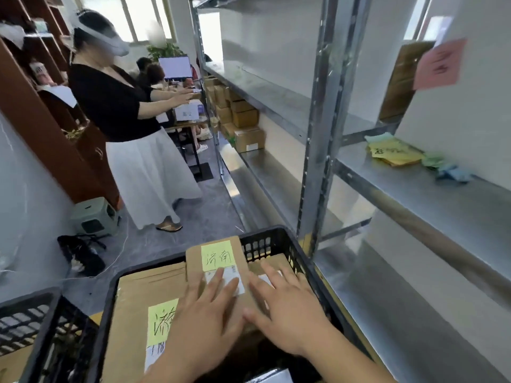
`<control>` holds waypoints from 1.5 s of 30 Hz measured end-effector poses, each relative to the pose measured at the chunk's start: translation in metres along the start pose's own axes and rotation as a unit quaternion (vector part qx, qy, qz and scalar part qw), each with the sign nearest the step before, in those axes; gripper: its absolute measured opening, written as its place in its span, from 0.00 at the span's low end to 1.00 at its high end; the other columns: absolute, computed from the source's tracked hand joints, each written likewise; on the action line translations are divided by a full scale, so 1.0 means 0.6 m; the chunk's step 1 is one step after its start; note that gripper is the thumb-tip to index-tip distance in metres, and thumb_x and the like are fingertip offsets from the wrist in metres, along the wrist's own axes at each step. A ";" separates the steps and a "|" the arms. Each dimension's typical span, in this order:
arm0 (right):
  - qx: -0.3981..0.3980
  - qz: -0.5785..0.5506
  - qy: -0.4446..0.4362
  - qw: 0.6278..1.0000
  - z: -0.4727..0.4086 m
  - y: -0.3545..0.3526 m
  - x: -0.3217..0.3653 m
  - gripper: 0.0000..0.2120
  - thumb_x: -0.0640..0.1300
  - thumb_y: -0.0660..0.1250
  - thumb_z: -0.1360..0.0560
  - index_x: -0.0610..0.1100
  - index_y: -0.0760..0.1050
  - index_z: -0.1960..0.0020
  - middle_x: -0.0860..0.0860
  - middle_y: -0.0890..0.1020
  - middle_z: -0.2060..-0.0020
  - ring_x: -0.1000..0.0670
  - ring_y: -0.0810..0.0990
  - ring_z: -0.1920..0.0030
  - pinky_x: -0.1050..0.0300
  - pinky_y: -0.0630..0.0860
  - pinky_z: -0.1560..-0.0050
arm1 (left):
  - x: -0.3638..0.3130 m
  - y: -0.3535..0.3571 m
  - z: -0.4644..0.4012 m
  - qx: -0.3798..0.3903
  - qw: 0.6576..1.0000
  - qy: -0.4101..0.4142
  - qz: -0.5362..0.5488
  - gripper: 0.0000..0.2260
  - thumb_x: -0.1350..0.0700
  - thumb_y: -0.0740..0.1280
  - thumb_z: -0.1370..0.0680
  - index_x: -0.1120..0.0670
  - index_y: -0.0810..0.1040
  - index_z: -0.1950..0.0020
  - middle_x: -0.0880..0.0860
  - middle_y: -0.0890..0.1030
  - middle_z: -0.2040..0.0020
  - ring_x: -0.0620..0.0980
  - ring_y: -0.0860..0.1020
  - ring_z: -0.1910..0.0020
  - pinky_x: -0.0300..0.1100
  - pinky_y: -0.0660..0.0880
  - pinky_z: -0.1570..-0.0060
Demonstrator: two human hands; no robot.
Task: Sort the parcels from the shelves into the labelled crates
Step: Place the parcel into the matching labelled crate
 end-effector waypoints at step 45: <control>-0.204 -0.131 0.609 0.755 1.257 0.181 -0.149 0.36 0.69 0.57 0.21 0.59 0.50 0.18 0.53 0.50 0.17 0.46 0.50 0.18 0.43 0.55 0.20 | -0.817 0.235 0.707 0.160 0.783 0.598 -0.058 0.32 0.31 0.54 0.20 0.37 0.48 0.19 0.48 0.50 0.17 0.53 0.49 0.18 0.50 0.52 0.21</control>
Point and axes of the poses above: each hand's wrist, its own z-axis away from the middle knuckle, its own y-axis out of the palm, x = y × z, the point moved 6 cm from there along -z, towards the middle knuckle
